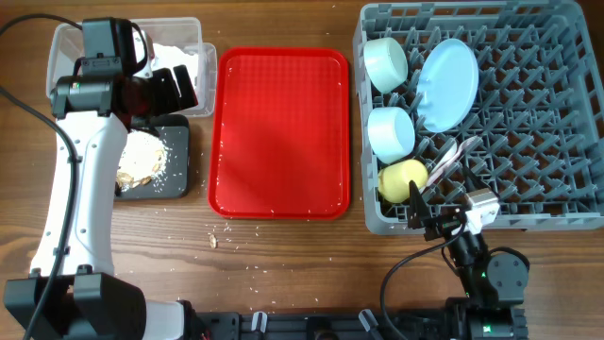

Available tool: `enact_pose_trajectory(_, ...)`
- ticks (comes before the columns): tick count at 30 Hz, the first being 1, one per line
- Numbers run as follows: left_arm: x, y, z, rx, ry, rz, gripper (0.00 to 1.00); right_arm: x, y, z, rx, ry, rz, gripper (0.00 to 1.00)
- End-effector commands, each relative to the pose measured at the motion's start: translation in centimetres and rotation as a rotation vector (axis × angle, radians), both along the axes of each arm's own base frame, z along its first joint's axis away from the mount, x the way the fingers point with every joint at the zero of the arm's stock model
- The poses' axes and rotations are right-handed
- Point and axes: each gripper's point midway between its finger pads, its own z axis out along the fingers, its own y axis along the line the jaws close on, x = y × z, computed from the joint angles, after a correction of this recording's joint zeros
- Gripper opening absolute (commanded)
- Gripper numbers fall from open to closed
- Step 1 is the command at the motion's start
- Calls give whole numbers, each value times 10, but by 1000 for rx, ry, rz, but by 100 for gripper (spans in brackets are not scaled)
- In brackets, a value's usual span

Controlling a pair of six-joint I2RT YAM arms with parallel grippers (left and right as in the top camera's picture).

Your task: Sort waste into correct bins and load items into the dishwasher rack

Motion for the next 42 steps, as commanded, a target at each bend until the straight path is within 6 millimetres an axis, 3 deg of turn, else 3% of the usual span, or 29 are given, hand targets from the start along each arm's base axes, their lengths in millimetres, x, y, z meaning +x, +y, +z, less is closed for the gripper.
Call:
enact_pose_trajectory(1,1,4,2,8,-8,11,100,0,-1,2,4,-10,-6,100)
enact_pose_trajectory(6,-14,5,24,29,-79,12,100,0,-1,2,4,-10,-6,100)
enact_pose_trajectory(8,-8,-2,36,3,-246,-12,100,0,-1,2,4,-10,-6,100)
enact_pose_trajectory(10,-12,-10,36,-19,-415,-46,100,0,-1,2,4,-10,-6,100)
enact_pose_trajectory(13,-39,-17,14,-33,-541,-72,100,0,-1,2,4,-10,-6,100)
enact_pose_trajectory(15,-72,-24,-5,-49,-601,-92,100,0,-1,2,4,-10,-6,100)
enact_pose_trajectory(19,-125,-30,-24,-53,-734,-113,100,0,-1,2,4,-10,-6,100)
enact_pose_trajectory(22,-141,-31,-26,-44,-824,-119,100,0,-1,2,4,-10,-6,100)
enact_pose_trajectory(31,-149,-33,-38,-24,-1002,-129,100,0,-1,2,4,-10,-6,100)
enact_pose_trajectory(42,-152,-33,-44,-25,-987,-128,100,0,-1,2,4,-10,-6,100)
